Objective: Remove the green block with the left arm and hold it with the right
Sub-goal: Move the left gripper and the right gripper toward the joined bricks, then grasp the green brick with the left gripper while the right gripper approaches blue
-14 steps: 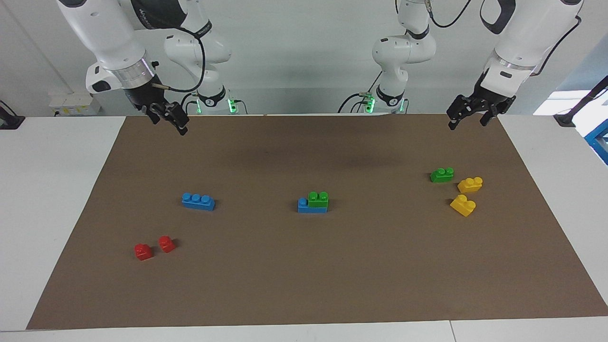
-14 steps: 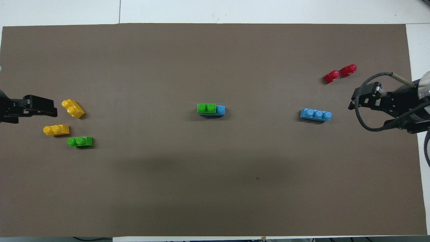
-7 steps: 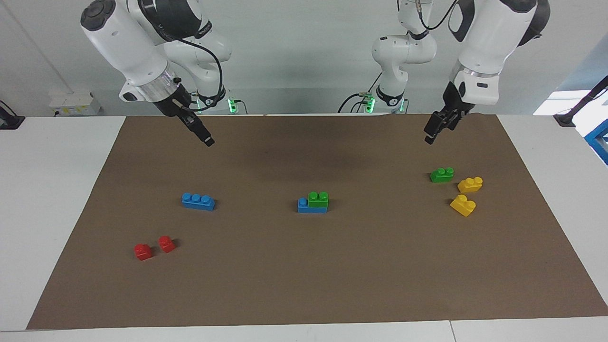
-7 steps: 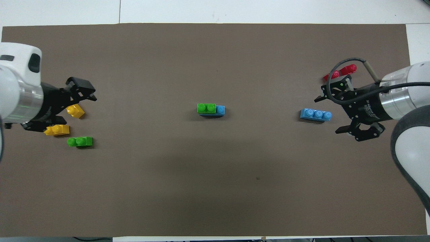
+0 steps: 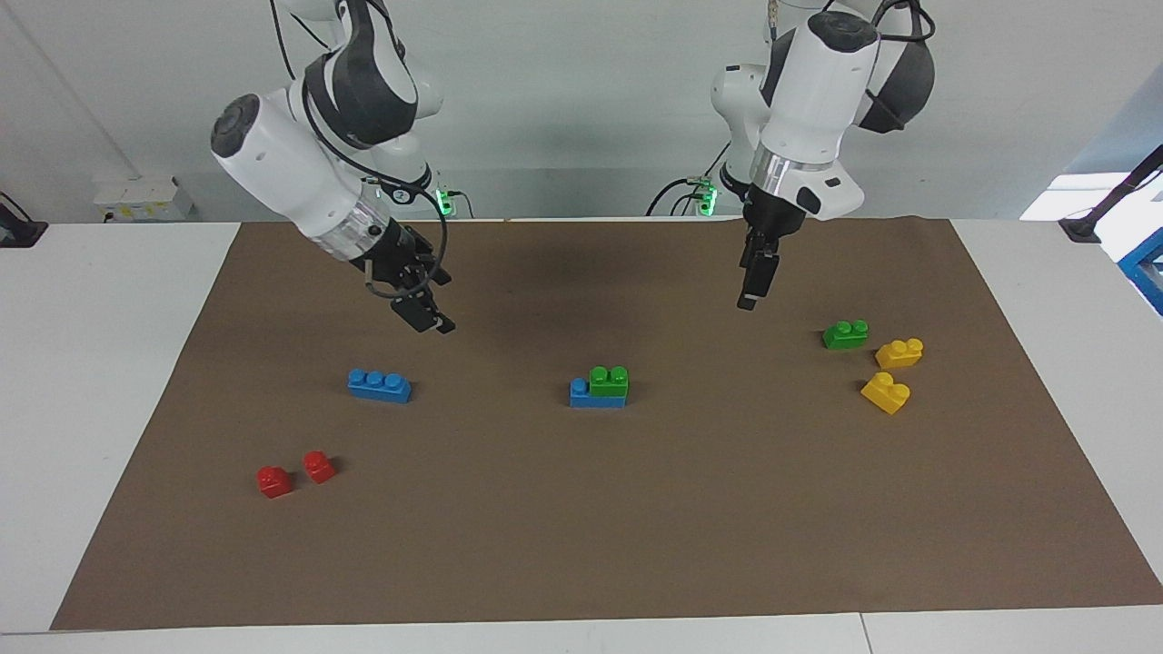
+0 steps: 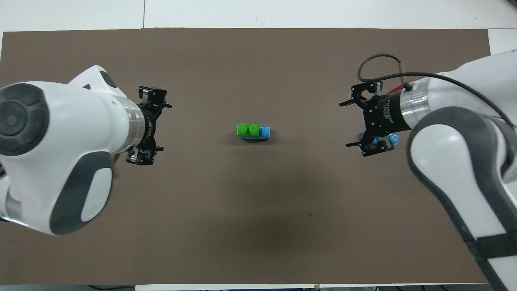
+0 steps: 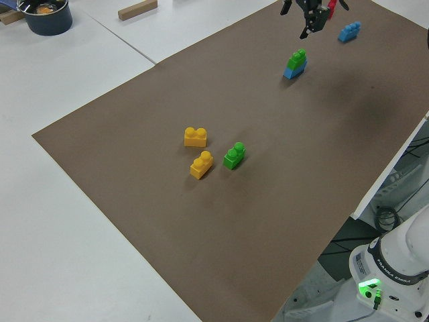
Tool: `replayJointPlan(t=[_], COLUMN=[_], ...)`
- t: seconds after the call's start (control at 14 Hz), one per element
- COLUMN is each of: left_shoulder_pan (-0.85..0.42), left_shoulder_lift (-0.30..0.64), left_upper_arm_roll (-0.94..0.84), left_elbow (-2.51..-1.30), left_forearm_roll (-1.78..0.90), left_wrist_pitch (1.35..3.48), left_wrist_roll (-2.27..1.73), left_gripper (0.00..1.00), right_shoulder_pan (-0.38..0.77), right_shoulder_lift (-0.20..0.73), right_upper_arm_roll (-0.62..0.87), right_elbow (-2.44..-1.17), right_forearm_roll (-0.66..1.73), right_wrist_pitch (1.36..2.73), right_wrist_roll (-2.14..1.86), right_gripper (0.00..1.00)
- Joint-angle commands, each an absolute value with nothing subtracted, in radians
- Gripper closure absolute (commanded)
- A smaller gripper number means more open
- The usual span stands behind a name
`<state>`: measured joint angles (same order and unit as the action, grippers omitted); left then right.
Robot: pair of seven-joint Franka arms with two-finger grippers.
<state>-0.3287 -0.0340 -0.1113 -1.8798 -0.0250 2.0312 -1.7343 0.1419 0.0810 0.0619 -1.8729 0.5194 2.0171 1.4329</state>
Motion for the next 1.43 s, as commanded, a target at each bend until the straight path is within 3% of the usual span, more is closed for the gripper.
replayJointPlan(t=[0.0, 0.36, 0.71, 1.0, 1.36], left_shoulder_pan=[-0.403, -0.454, -0.483, -0.532, -0.552], left_shoulder_lift=[0.066, 0.219, 0.281, 0.389, 0.452], left_upper_arm_roll=[-0.094, -0.094, -0.094, -0.092, -0.092], left_elbow=[-1.858, -1.751, -1.732, -1.654, -1.638], left_forearm_roll=[-0.021, -0.021, -0.025, -0.003, 0.037], left_wrist_pitch=[2.074, 2.095, 2.137, 2.138, 2.189], left_wrist_roll=[-1.912, -2.086, -2.161, -2.226, -2.273], left_gripper=[0.00, 0.00, 0.00, 0.00, 0.00], right_shoulder_pan=[0.221, 0.302, 0.296, 0.284, 0.284], right_shoulder_lift=[0.152, 0.236, 0.317, 0.383, 0.443], right_upper_arm_roll=[0.063, 0.063, 0.063, 0.063, 0.063], right_elbow=[-1.879, -1.879, -1.867, -1.792, -1.697], right_forearm_roll=[0.599, 0.621, 0.615, 0.617, 0.627], right_wrist_pitch=[2.161, 2.246, 2.232, 2.224, 2.213], right_wrist_roll=[1.500, 1.476, 1.353, 1.354, 1.407], right_gripper=[0.00, 0.00, 0.00, 0.00, 0.01])
